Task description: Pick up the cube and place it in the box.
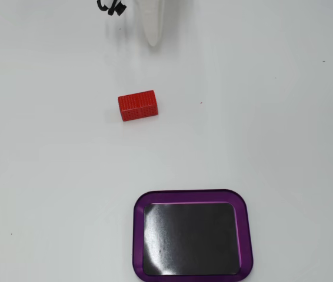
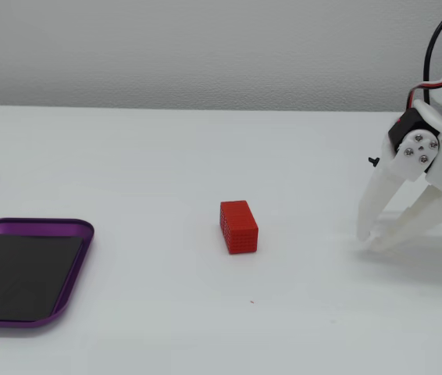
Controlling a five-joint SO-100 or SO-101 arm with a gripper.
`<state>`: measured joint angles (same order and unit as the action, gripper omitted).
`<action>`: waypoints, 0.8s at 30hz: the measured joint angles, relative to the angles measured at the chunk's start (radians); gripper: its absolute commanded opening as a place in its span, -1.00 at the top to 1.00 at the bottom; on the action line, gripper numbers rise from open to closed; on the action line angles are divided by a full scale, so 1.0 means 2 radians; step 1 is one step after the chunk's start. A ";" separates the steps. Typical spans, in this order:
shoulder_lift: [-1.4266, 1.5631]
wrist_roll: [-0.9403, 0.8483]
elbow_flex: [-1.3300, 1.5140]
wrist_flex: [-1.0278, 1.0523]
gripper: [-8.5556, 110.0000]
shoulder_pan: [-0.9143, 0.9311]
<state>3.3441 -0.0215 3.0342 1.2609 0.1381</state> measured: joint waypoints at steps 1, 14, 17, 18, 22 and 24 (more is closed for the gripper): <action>0.000 0.000 0.000 -0.004 0.86 0.000; 0.000 0.051 -0.018 -0.019 0.86 0.002; -0.004 0.055 -0.071 -0.006 0.86 0.002; -0.011 0.051 -0.094 -0.002 0.86 0.002; -0.093 0.054 -0.191 0.003 0.86 -0.004; -0.165 0.054 -0.251 0.003 0.86 -0.001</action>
<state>3.0143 0.0859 2.5326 1.2671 0.1365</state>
